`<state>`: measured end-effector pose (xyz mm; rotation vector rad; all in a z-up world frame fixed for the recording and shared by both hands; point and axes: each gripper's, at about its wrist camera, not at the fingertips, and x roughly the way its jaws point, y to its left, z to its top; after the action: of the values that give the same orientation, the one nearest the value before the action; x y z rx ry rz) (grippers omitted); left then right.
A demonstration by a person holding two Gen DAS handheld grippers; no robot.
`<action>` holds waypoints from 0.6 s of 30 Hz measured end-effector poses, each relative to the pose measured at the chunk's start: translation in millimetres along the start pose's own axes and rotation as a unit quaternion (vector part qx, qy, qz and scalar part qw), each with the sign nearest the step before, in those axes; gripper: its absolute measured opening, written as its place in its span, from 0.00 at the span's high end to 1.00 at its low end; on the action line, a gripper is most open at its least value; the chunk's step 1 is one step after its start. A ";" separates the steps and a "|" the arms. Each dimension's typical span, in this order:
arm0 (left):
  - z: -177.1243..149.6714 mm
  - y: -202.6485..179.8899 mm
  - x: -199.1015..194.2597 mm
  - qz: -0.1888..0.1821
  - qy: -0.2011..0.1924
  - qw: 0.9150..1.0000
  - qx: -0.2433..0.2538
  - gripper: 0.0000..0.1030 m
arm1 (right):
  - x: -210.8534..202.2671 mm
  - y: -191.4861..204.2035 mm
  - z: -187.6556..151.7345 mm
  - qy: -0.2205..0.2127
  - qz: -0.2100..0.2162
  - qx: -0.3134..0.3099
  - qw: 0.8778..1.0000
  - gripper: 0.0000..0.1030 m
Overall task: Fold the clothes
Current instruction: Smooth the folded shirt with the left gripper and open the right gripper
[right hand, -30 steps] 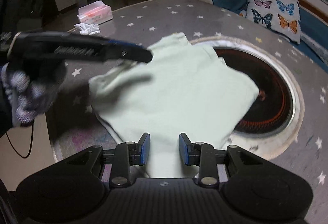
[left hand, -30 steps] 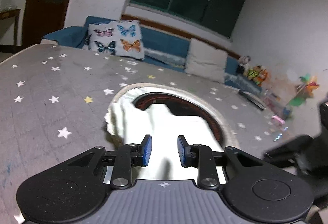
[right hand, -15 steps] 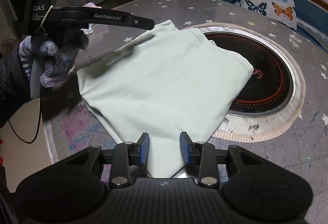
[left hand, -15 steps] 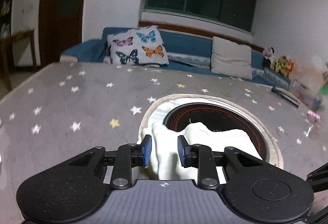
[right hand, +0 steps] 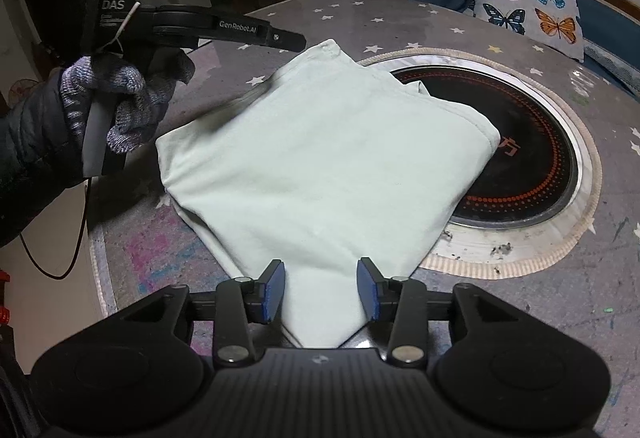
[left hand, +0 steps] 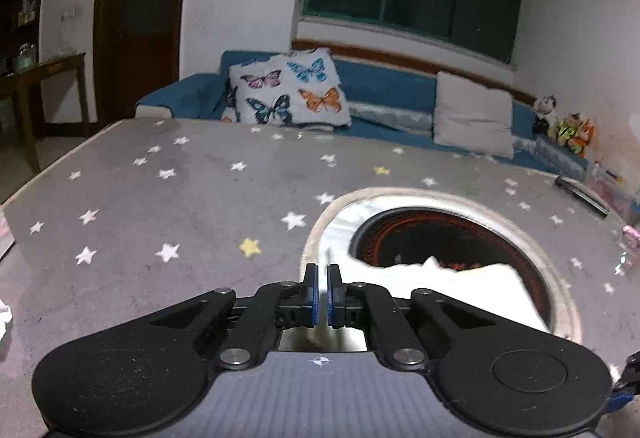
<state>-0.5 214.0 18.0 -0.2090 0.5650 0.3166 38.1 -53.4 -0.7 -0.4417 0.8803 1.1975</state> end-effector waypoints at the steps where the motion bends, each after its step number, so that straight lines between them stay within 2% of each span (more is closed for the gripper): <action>1: -0.2 1.3 -0.4 0.000 0.004 1.000 -0.004 0.95 | 0.2 0.3 0.0 0.000 0.001 0.000 1.000 0.58; 5: 3.1 1.3 -13.5 -0.008 -0.011 1.000 -0.013 0.93 | -1.9 2.8 2.2 -0.001 -0.002 -0.001 1.000 0.52; 8: 9.4 -3.8 -20.4 -0.033 -0.021 0.999 -0.013 0.89 | -7.3 1.6 9.7 -0.013 -0.010 -0.004 1.000 0.50; 9: 11.8 -5.8 -21.8 -0.043 -0.022 0.999 -0.014 0.83 | -9.2 0.6 13.2 -0.019 -0.012 -0.005 1.000 0.48; 10: 13.5 -7.9 -20.5 -0.051 -0.020 0.998 -0.014 0.73 | -10.3 -1.4 17.3 -0.026 -0.015 -0.005 1.000 0.48; 12: 16.1 -11.6 -15.9 -0.067 -0.014 0.998 -0.014 0.64 | -10.3 -6.4 27.0 -0.041 -0.023 -0.003 0.999 0.46; 14: 16.7 -13.8 -7.3 -0.081 -0.002 0.997 -0.010 0.63 | -8.0 -12.3 37.2 -0.055 -0.032 0.000 0.998 0.46; 18: 13.1 -10.7 11.3 -0.071 0.022 0.997 -0.011 0.64 | 6.9 -29.7 57.4 -0.070 -0.039 0.017 0.997 0.46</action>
<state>18.7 210.4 23.7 -0.2759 0.5863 0.1811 86.6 -18.1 24.3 -0.3571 0.7549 1.1260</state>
